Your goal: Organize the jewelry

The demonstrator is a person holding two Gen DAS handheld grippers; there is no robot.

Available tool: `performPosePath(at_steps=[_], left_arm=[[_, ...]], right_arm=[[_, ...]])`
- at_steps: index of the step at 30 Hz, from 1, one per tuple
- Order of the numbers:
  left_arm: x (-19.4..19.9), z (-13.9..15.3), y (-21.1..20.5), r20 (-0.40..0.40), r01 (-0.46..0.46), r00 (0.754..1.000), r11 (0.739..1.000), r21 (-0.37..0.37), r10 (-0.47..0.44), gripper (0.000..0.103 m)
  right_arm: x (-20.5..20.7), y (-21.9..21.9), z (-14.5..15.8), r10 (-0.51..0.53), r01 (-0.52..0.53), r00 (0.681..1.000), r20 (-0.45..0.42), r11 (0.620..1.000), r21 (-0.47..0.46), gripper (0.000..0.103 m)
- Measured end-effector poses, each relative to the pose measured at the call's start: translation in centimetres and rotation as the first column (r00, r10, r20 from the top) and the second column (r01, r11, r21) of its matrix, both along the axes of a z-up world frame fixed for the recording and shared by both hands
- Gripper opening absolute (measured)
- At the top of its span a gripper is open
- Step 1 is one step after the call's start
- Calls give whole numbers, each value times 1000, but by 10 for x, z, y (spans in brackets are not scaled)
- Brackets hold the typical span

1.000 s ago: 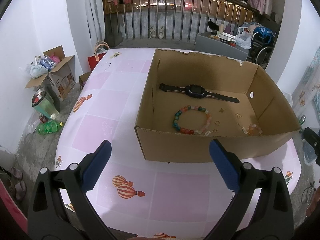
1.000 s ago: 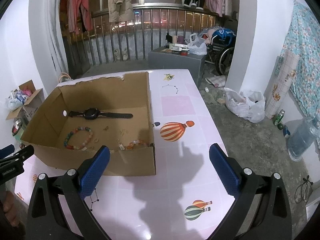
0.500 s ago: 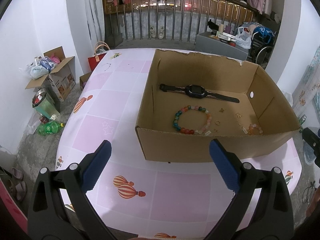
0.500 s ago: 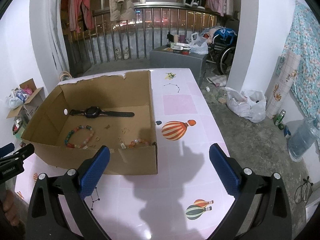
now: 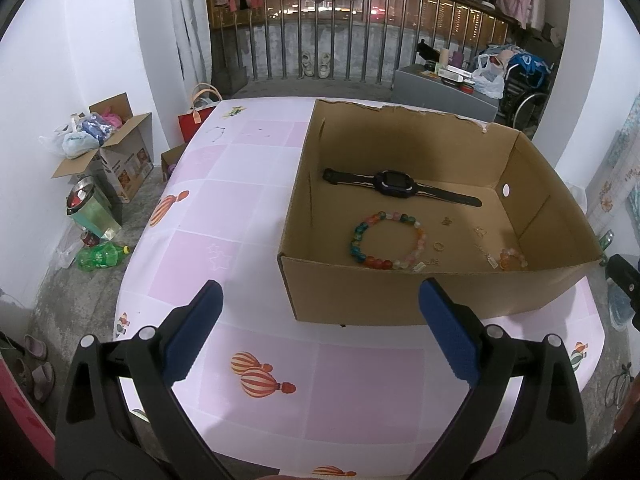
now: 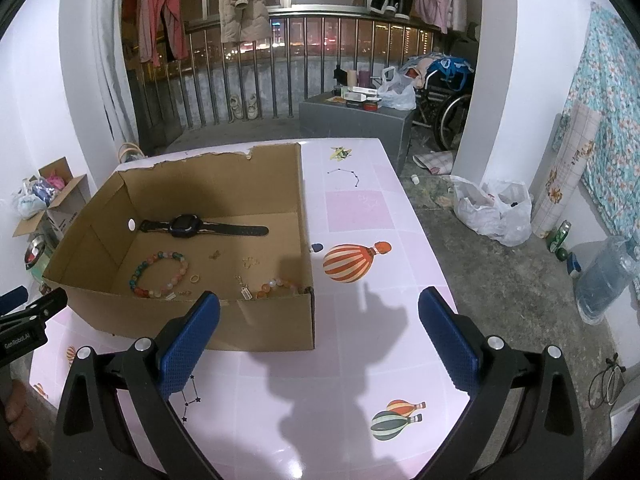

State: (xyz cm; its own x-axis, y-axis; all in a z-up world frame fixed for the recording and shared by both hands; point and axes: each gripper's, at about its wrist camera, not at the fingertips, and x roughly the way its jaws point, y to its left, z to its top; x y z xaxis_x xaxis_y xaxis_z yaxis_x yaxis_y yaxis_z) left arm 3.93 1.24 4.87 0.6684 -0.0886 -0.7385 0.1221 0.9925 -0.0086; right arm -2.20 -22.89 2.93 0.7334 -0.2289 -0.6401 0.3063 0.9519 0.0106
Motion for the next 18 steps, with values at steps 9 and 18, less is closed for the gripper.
performPosePath(at_steps=[9,18], left_arm=[[1,0,4,0,-2,1000,1000,-3,2,95],[1,0,5,-1,-3,1000,1000,-2,3,95]], right_arm=[[1,0,0,0,0,1000,-1,1000,-2,97],[-1,0,2,0,0,1000,3,1000,-6,97]])
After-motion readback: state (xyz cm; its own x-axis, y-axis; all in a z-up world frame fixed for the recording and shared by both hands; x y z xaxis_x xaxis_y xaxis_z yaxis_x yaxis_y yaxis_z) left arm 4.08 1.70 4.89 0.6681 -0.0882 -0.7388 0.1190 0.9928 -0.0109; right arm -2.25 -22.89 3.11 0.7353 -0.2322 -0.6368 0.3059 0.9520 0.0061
